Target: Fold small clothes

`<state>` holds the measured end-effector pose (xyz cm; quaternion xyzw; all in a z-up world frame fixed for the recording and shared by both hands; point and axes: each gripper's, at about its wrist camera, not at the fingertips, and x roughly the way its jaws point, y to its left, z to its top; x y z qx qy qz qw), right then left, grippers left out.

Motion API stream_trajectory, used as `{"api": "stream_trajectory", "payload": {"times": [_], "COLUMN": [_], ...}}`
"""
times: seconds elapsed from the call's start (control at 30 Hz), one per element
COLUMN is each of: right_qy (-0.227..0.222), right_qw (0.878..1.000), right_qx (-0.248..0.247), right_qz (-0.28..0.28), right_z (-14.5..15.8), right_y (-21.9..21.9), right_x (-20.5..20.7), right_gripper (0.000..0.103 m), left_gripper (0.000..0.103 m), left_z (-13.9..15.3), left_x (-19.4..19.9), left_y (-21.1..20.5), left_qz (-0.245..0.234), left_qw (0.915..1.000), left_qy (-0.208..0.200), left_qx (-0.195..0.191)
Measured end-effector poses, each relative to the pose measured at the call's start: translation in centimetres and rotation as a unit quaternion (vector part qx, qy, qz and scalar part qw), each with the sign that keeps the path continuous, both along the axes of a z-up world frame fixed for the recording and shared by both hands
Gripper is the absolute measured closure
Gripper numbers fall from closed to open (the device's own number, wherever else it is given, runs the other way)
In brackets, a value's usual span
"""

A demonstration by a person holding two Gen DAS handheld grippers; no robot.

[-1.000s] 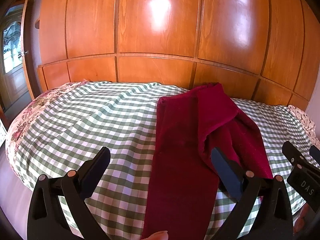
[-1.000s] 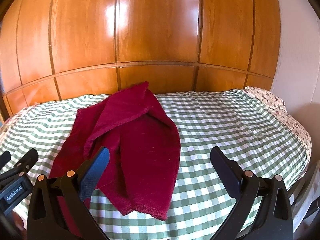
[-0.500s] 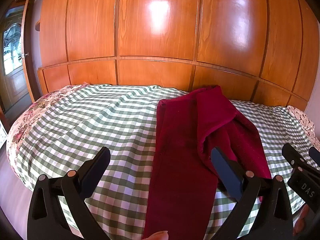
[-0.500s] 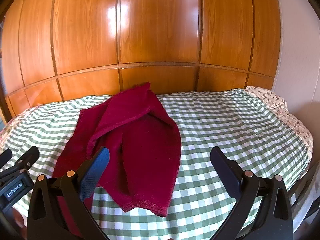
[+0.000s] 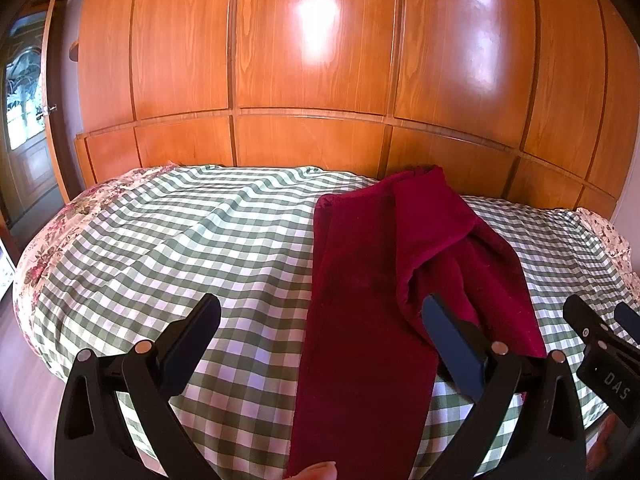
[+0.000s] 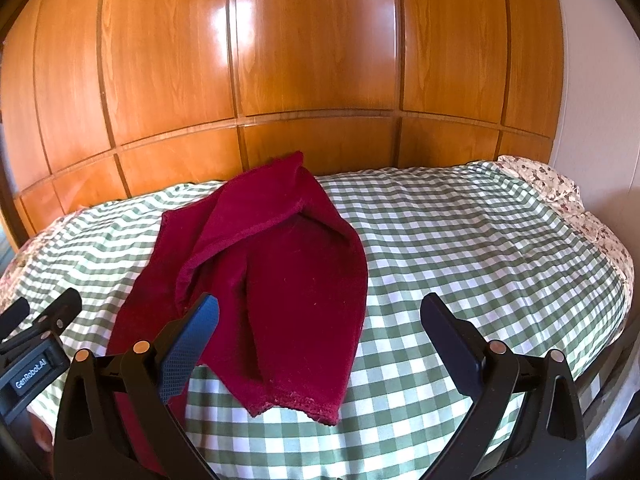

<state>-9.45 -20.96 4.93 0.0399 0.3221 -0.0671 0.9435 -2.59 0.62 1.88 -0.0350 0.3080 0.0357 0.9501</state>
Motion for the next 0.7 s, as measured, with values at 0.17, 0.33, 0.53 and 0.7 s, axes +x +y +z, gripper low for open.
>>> {"api": "stream_trajectory", "payload": {"times": [0.17,0.33,0.53,0.7], "right_qy": [0.004,-0.001,0.086,0.112], "right_qw": [1.0,0.991,0.97,0.97], "right_qx": [0.021,0.113,0.199,0.196], "right_qz": [0.017,0.073,0.11,0.093], "right_z": [-0.4,-1.1,-4.3,-5.1], "right_y": [-0.2,-1.4,-2.5,-2.9], "right_x": [-0.4,-1.9,-0.8,0.9], "right_gripper": [0.003,0.003,0.003,0.003], "left_gripper": [0.003,0.003,0.003,0.003], "left_z": [-0.3,-0.8,-2.1,-3.3], "left_x": [0.3,0.9,1.9,2.3], "left_y": [-0.1,0.0,0.3,2.1], "left_qz": [-0.001,0.001,-0.005,-0.003], "left_qw": [1.0,0.9999,0.9993,0.9984], "left_qy": [0.005,0.014,0.037,0.056], "left_qx": [0.003,0.005,0.005,0.006]}}
